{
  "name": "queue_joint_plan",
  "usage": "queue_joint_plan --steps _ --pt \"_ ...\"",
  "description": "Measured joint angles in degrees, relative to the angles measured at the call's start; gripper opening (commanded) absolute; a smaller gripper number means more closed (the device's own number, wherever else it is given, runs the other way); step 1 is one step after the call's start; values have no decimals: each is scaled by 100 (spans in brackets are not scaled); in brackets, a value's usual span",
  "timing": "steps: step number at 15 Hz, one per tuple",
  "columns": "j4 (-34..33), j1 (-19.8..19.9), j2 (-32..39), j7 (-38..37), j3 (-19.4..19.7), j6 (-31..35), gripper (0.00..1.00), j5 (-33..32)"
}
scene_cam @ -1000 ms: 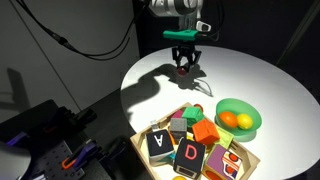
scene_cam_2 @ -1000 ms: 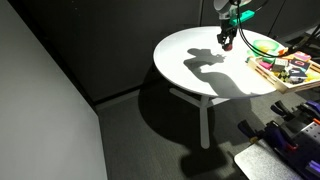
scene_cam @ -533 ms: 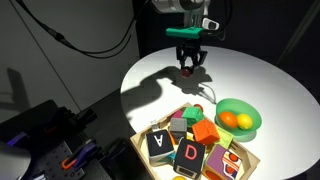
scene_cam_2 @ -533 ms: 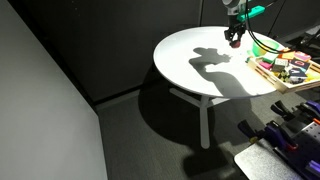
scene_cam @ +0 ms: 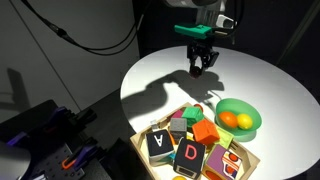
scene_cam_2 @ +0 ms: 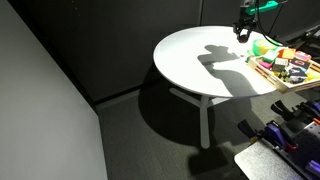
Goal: Put the toy plum in the bowl
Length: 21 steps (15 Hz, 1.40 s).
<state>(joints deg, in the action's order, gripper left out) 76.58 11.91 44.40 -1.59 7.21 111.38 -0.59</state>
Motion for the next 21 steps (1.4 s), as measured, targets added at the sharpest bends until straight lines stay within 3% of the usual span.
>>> queue_joint_plan --steps 10,21 --pt "33 419 -4 -899 273 552 34 670" --pt "347 480 -7 -1730 708 1262 34 748"
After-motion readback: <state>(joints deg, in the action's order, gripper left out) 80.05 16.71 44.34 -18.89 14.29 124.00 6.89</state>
